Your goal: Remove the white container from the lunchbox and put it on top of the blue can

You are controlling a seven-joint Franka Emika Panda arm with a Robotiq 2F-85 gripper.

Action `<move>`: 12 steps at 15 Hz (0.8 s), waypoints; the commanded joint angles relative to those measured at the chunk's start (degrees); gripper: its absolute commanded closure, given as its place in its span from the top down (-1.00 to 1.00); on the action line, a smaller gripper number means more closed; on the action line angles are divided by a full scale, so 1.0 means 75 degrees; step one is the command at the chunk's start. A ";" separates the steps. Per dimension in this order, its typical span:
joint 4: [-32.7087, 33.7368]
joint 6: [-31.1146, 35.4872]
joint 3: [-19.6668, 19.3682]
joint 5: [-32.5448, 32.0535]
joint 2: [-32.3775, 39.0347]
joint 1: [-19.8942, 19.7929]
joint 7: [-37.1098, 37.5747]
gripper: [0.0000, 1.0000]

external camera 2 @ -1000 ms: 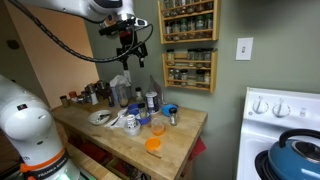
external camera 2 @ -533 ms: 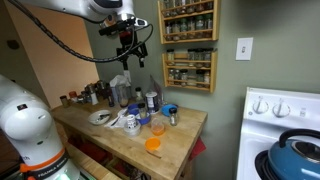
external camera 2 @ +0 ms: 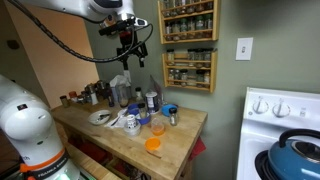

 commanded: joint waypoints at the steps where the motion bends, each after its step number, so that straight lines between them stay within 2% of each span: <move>1: -0.0693 0.0208 -0.0054 0.0084 -0.0504 -0.0022 0.0668 1.00; 4: -0.1569 0.0590 0.0040 0.0314 -0.1172 -0.0187 0.1917 1.00; 6: -0.2267 0.0580 0.0129 0.0781 -0.1727 -0.0190 0.2674 1.00; 8: -0.3242 0.1504 0.0345 0.1001 -0.2317 -0.0198 0.3409 1.00; 12: -0.5122 0.3919 0.1184 0.0135 -0.2676 -0.0342 0.4290 1.00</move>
